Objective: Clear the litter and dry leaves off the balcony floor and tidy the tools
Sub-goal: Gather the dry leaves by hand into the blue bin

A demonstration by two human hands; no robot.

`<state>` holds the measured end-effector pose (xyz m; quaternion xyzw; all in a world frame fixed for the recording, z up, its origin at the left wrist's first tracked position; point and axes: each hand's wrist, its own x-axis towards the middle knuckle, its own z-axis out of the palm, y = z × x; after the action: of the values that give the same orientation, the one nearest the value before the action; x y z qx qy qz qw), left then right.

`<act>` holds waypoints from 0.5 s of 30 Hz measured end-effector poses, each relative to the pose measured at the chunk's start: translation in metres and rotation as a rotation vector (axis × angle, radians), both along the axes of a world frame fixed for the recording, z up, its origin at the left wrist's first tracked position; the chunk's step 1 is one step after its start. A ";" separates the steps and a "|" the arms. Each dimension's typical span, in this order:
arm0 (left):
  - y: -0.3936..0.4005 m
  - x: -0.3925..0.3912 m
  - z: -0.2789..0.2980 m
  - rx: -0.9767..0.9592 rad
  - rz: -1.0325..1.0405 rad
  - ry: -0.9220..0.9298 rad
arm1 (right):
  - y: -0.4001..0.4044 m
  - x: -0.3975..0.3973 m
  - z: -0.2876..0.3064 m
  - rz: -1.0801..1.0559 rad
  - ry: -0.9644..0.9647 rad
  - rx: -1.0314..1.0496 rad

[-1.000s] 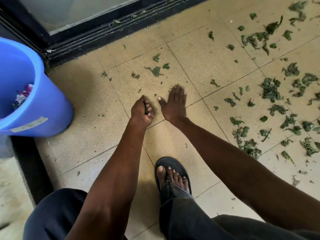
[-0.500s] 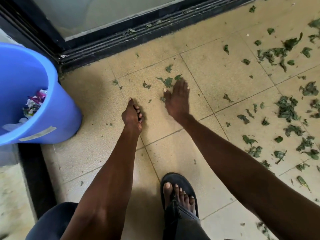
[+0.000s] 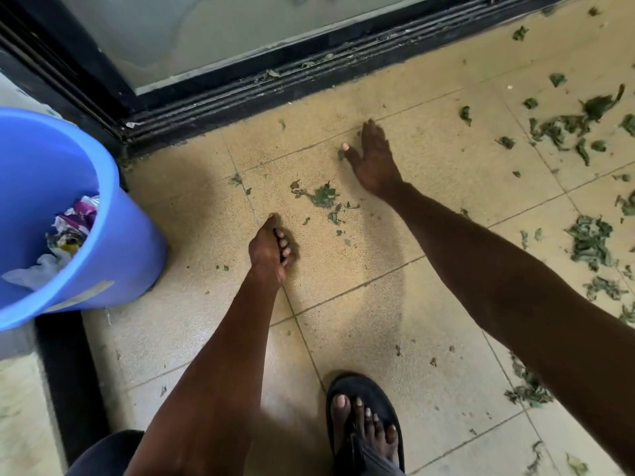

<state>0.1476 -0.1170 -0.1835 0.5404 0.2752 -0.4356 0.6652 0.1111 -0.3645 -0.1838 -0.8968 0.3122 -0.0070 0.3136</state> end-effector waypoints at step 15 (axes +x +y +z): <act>-0.004 0.000 -0.007 0.079 0.004 -0.034 | 0.035 0.115 0.013 0.439 0.108 -0.034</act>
<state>0.1478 -0.1207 -0.1910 0.5730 0.2821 -0.4139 0.6487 0.2261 -0.3293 -0.1710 -0.9474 0.1259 0.1042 0.2753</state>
